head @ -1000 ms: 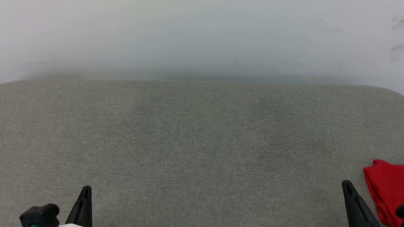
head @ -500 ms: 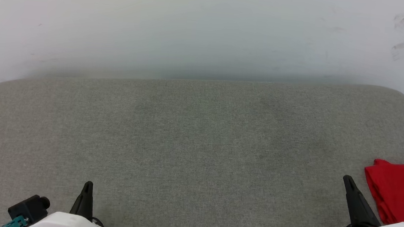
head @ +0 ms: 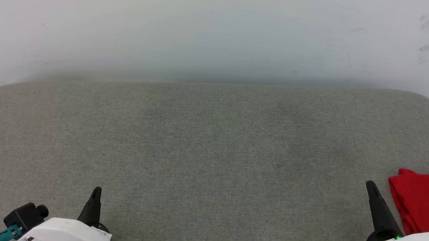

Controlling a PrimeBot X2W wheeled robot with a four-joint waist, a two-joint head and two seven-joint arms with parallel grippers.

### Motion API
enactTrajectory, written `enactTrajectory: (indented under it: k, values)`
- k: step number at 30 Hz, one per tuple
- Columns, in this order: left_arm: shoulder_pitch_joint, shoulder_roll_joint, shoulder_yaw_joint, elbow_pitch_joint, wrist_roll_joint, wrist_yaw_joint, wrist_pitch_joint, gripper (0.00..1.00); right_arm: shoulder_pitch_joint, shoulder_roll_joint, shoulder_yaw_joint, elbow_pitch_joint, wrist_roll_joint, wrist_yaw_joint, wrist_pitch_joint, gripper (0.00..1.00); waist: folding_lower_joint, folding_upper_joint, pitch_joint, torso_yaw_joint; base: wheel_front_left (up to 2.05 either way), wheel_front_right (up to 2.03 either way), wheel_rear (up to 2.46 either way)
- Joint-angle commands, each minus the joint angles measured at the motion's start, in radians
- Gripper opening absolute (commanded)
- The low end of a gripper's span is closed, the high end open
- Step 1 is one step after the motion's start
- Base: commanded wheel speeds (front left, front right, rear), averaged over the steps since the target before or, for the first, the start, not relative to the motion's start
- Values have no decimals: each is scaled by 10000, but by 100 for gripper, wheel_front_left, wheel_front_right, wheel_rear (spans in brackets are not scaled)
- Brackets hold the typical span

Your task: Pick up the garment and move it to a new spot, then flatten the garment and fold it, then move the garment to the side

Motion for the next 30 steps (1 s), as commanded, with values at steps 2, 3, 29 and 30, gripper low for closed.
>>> enactTrajectory:
  k: [2, 3, 29, 30]
  values:
    - [-341, -49, 171, -39, -443, -154, 125, 0, -307, 20, -68, 30, 509, 0, 23, 0, 0, -1, 10, 7, 0, 0, 0]
    - [-357, -68, 201, -24, -549, -188, 155, 0, -333, 27, -77, 60, 625, 0, 27, 0, 0, -1, 14, 9, 0, 0, 0]
    - [-783, -471, 857, 336, -2856, -888, 879, 0, -767, 187, -269, 795, 3254, 0, 100, 0, 0, -1, 100, 67, 0, 0, 0]
    - [-806, -485, 878, 347, -2938, -910, 892, 0, -782, 193, -276, 821, 3349, -1, 104, 0, 0, -1, 103, 69, 0, 0, 0]
